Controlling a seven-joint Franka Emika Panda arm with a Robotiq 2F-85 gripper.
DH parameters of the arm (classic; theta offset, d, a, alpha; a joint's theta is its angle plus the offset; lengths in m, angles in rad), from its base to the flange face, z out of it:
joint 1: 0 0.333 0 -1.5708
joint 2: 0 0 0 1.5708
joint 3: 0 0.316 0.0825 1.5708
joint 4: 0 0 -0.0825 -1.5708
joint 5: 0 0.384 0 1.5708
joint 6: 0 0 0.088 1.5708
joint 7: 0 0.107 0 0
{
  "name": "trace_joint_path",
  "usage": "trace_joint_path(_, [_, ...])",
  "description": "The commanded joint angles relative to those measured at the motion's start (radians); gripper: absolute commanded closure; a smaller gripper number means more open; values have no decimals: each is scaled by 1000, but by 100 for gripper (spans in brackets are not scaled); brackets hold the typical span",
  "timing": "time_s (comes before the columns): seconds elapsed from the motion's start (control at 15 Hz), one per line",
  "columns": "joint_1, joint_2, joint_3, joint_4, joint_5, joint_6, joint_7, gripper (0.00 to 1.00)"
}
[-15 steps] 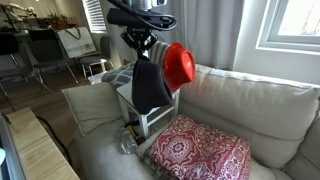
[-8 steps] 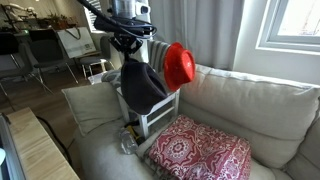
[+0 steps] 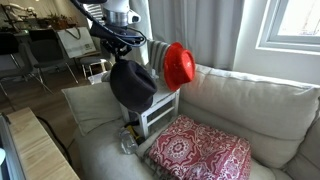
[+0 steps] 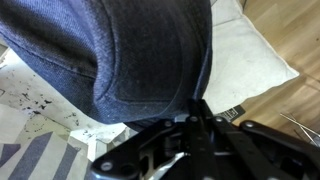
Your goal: Pick up the black and red hats and hang them on the back of the chair on the right side, pick up the black hat and put it on the chair
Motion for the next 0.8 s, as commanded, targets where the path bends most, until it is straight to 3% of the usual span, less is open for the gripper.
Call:
trace_joint_path(0.0, [29,97,29,65,131,86,-62,99])
trace_joint_path(0.27, [45,170,82,123,234,167,-129,99])
trace_joint_path(0.53, [81,257,118,170,210,318,-139,99])
trace_joint_path(0.73, [99,306,133,200,195,347,-126,99])
